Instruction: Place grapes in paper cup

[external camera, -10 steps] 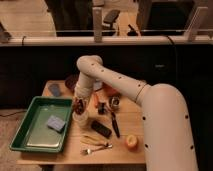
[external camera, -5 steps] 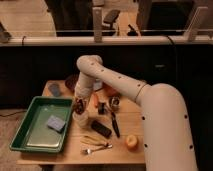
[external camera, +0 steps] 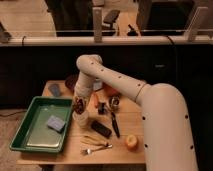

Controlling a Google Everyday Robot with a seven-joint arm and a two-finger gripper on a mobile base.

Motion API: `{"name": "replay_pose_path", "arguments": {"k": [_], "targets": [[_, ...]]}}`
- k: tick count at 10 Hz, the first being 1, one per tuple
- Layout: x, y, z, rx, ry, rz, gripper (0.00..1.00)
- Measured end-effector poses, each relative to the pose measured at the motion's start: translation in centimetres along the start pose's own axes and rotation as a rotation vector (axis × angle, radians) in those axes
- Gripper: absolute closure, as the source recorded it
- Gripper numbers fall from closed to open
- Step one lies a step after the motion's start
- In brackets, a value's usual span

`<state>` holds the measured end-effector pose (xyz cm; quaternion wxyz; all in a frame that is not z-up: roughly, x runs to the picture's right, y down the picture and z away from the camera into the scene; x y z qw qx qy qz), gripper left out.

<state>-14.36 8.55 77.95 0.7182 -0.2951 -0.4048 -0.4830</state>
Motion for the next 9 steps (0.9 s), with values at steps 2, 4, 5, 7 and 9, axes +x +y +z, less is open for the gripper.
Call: {"name": "replay_pose_path", "arguments": {"k": [2, 4, 5, 7, 9], "targets": [[-0.2, -0.2, -0.4, 0.0, 0.008, -0.013, 1.0], [-0.7, -0.5, -0.9, -0.003, 0.012, -0.03, 0.9], [-0.9, -0.5, -1.1, -0.006, 0.015, -0.037, 0.81], [-1.4, -0.6, -1.4, -0.014, 0.019, -0.049, 0.59], [-1.9, -0.6, -1.7, -0.022, 0.026, -0.058, 0.39]]}}
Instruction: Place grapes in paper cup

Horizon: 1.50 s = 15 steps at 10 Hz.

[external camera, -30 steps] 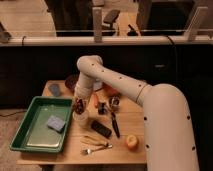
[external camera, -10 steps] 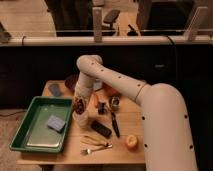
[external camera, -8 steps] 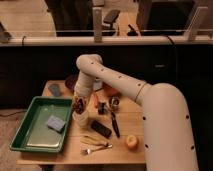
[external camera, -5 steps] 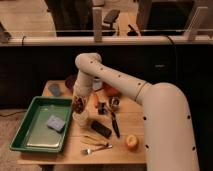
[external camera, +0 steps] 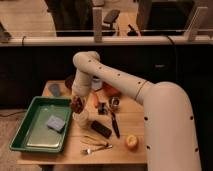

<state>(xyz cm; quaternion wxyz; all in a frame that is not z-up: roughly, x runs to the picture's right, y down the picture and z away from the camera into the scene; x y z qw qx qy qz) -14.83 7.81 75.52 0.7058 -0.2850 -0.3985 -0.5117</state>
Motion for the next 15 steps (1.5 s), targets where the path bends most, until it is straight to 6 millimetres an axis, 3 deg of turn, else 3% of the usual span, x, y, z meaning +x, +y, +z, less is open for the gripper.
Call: {"name": "replay_pose_path", "arguments": {"k": [2, 3, 15], "targets": [[-0.5, 0.1, -0.3, -0.009, 0.01, -0.004, 0.22], [-0.8, 0.2, -0.5, -0.01, 0.017, -0.006, 0.2], [-1.6, 1.2, -0.9, 0.029, 0.022, -0.029, 0.2]]}}
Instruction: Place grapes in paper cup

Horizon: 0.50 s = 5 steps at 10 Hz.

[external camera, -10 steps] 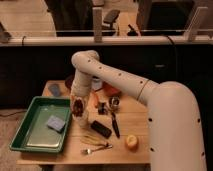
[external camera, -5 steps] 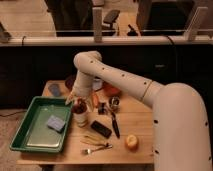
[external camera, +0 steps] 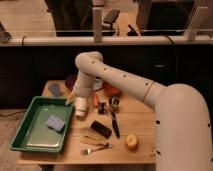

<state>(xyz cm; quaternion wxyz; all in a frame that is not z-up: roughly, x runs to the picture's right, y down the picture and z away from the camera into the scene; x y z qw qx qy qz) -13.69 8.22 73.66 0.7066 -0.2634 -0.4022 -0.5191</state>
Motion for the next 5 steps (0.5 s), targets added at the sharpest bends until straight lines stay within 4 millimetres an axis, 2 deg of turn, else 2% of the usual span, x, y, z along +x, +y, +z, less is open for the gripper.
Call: {"name": "replay_pose_path", "arguments": {"k": [5], "targets": [[-0.14, -0.26, 0.05, -0.003, -0.008, -0.02, 0.2]]}}
